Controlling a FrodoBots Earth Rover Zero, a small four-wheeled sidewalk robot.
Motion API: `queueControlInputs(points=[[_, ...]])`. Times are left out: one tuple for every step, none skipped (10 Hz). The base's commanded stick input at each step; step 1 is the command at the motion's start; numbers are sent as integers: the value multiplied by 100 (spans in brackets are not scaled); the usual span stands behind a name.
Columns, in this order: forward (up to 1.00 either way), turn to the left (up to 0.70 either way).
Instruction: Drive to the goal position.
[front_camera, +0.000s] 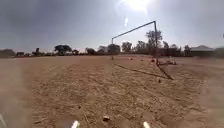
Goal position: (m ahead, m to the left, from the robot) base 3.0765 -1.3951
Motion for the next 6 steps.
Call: queueControlInputs(points=[[70, 0], [70, 0], [70, 0], [70, 0], [70, 0], [70, 0]])
